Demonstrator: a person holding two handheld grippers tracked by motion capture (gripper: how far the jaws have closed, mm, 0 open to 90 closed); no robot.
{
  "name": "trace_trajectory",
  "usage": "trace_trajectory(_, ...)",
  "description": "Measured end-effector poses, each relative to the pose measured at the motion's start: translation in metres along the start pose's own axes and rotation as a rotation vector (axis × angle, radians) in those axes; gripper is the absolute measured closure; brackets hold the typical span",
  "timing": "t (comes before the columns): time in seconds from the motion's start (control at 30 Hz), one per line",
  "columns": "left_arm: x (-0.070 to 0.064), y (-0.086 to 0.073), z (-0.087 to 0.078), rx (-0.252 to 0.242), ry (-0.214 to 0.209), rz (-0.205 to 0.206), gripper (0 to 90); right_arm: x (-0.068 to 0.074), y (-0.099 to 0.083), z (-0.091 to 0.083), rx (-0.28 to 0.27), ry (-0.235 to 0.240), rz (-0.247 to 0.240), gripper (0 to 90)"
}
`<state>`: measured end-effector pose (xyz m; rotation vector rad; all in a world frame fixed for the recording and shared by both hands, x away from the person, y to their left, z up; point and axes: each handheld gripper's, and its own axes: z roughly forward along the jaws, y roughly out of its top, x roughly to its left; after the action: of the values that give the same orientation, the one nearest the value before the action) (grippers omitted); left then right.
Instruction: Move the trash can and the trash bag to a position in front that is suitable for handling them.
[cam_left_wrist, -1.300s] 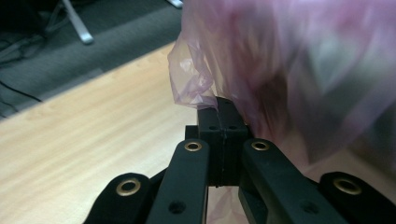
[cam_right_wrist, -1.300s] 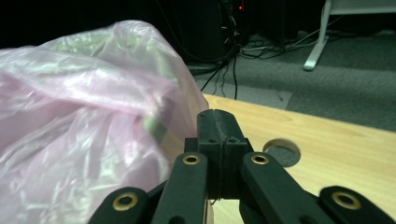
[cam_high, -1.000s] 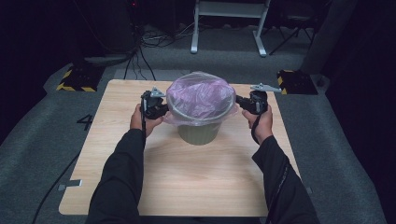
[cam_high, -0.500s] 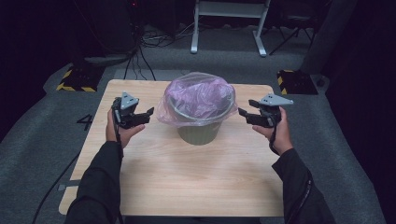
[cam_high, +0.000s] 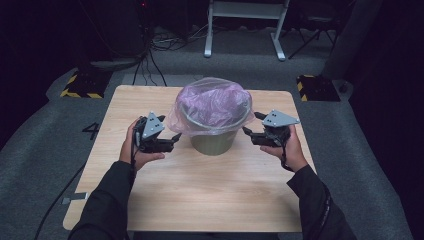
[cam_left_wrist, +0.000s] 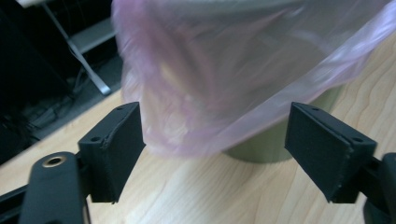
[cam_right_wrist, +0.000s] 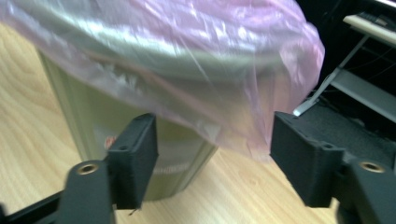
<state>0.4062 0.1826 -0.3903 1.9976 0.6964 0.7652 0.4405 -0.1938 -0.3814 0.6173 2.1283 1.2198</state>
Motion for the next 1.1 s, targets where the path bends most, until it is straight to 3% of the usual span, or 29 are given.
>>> trace_trajectory(0.03, -0.003, 0.003, 0.002, -0.003, 0.007, 0.012, 30.6, 0.001, 0.002, 0.001, -0.015, 0.005, -0.008, 49.8)
trace_trajectory(0.07, -0.009, 0.009, 0.007, 0.004, 0.042, 0.048, 34.8, 0.002, 0.003, 0.001, -0.017, 0.003, -0.013, 55.5)
trace_trajectory(0.17, -0.012, 0.014, 0.012, 0.007, 0.059, 0.076, 57.6, 0.004, 0.003, 0.002, -0.011, -0.004, -0.029, 74.7)
trace_trajectory(0.2, -0.012, 0.014, 0.012, 0.007, 0.059, 0.076, 65.6, 0.004, 0.003, 0.002, -0.011, -0.004, -0.029, 74.7)
trace_trajectory(0.23, -0.012, 0.015, 0.013, 0.008, 0.044, 0.086, 72.1, 0.005, 0.002, 0.002, -0.017, 0.014, -0.028, 83.8)
trace_trajectory(0.27, -0.013, 0.015, 0.015, 0.008, 0.046, 0.095, 79.2, 0.006, 0.002, 0.002, -0.016, 0.012, -0.035, 87.0)
trace_trajectory(0.3, -0.013, 0.015, 0.016, 0.016, 0.050, 0.105, 79.2, 0.006, 0.002, 0.002, -0.016, 0.012, -0.035, 87.0)
trace_trajectory(0.37, -0.012, 0.015, 0.019, 0.014, 0.018, 0.105, 89.8, 0.008, 0.000, 0.001, -0.008, 0.012, -0.045, 89.9)
trace_trajectory(0.5, -0.014, 0.008, 0.026, 0.052, -0.020, 0.119, 90.0, 0.012, -0.008, 0.000, -0.004, 0.031, -0.036, 90.0)
trace_trajectory(0.63, -0.015, 0.003, 0.030, 0.069, -0.031, 0.116, 90.0, 0.014, -0.014, 0.001, 0.008, 0.044, -0.030, 90.0)
trace_trajectory(0.87, -0.012, -0.011, 0.041, 0.128, -0.052, 0.104, 90.0, 0.019, -0.035, 0.017, 0.057, 0.075, -0.001, 90.0)
trace_trajectory(1.0, -0.011, -0.015, 0.044, 0.136, -0.062, 0.096, 90.0, 0.021, -0.042, 0.023, 0.072, 0.080, 0.008, 90.0)
trace_trajectory(1.1, -0.013, -0.019, 0.048, 0.176, -0.081, 0.119, 90.0, 0.022, -0.048, 0.029, 0.083, 0.090, 0.027, 90.0)
